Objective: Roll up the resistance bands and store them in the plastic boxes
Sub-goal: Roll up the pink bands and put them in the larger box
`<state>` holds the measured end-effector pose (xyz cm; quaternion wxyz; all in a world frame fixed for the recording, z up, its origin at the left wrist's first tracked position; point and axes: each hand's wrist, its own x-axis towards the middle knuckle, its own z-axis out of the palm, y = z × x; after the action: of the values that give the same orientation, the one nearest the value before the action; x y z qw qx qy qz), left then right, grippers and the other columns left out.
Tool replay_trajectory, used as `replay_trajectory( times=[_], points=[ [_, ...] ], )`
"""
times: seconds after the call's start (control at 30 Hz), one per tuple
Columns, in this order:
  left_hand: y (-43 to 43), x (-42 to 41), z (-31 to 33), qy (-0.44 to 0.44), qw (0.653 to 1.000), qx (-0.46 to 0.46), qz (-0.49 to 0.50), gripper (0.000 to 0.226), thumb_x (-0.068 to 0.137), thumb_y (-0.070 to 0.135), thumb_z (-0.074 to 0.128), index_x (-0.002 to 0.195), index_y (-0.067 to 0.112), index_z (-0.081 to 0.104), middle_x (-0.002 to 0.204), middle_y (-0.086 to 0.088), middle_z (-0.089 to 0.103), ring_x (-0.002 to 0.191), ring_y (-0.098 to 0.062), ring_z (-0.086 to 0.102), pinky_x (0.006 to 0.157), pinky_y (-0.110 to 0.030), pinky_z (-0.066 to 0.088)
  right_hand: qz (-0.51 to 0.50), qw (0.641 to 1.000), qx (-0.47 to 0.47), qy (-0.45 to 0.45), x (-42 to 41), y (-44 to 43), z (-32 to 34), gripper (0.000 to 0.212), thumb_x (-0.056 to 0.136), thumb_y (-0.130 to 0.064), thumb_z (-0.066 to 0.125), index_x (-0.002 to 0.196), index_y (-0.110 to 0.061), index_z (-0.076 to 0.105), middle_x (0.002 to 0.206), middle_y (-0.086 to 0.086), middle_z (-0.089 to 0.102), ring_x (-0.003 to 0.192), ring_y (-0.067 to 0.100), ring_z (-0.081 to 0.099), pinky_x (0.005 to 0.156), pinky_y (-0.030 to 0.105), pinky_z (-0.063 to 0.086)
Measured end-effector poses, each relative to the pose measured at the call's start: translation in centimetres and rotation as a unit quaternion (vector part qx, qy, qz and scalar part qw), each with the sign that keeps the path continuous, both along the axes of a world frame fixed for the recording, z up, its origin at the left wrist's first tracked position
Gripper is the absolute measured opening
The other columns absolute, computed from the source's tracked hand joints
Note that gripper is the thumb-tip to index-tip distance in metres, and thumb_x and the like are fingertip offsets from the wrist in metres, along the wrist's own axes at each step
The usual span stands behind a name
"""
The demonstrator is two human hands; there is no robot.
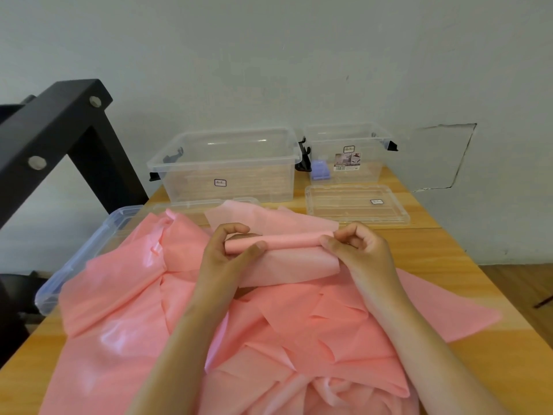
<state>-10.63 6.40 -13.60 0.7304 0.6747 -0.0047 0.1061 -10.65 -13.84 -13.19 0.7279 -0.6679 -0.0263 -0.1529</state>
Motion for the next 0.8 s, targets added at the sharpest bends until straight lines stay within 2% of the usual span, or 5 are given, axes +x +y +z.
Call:
replay_trajectory(
  times=[0.17, 0.37, 0.53, 0.67, 0.8],
  points=[
    [-0.24, -0.12, 0.07, -0.006, 1.000, 0.002, 0.012, 0.020, 0.080, 0.016, 0.073, 0.091, 0.028, 0.061, 0.082, 0.011, 0.063, 0.076, -0.015, 0.056, 0.063, -0.037, 0.046, -0.007, 1.000, 0.004, -0.015, 0.17, -0.06, -0.10, 0.019, 0.077, -0.004, 0.075, 0.067, -0.009, 0.060, 0.057, -0.010, 0.058, 0.056, 0.001, 0.051, 0.057, 0.010, 0.039],
    [0.07, -0.04, 0.12, 0.019, 0.996, 0.084, -0.013, 0.009, 0.091, 0.027, 0.060, 0.100, 0.027, 0.055, 0.084, 0.007, 0.051, 0.064, -0.010, 0.049, 0.037, -0.026, 0.039, 0.019, 1.000, 0.002, -0.008, 0.15, -0.36, -0.03, 0.023, 0.079, -0.002, 0.073, 0.062, -0.012, 0.060, 0.062, -0.009, 0.062, 0.061, 0.004, 0.055, 0.060, 0.014, 0.045],
    [0.42, -0.05, 0.21, 0.027, 0.998, 0.051, -0.026, 0.006, 0.089, 0.026, 0.064, 0.087, 0.028, 0.059, 0.071, 0.014, 0.055, 0.064, -0.012, 0.052, 0.041, -0.027, 0.043, 0.014, 1.000, 0.010, -0.010, 0.13, -0.44, 0.11, 0.024, 0.081, -0.003, 0.071, 0.063, -0.013, 0.061, 0.070, 0.002, 0.063, 0.065, 0.005, 0.056, 0.060, 0.013, 0.045],
    [0.19, -0.16, 0.38, 0.028, 0.999, 0.001, -0.041, 0.011, 0.087, 0.018, 0.067, 0.084, 0.025, 0.058, 0.070, 0.004, 0.056, 0.054, -0.015, 0.056, 0.043, -0.027, 0.048, 0.021, 0.998, 0.067, 0.010, 0.35, -0.37, 0.17, 0.023, 0.078, -0.002, 0.073, 0.075, -0.014, 0.054, 0.069, -0.004, 0.063, 0.065, 0.004, 0.057, 0.063, 0.015, 0.044],
    [-0.06, -0.37, 0.66, 0.014, 0.996, -0.059, -0.070, 0.014, 0.086, 0.008, 0.065, 0.088, 0.017, 0.054, 0.067, -0.002, 0.053, 0.051, -0.016, 0.054, 0.037, -0.023, 0.044, 0.131, 0.987, 0.067, 0.066, 0.35, -0.38, 0.03, 0.042, 0.063, -0.032, 0.083, 0.100, -0.027, 0.064, 0.096, -0.002, 0.071, 0.088, 0.013, 0.066, 0.074, 0.026, 0.048]
  ],
)
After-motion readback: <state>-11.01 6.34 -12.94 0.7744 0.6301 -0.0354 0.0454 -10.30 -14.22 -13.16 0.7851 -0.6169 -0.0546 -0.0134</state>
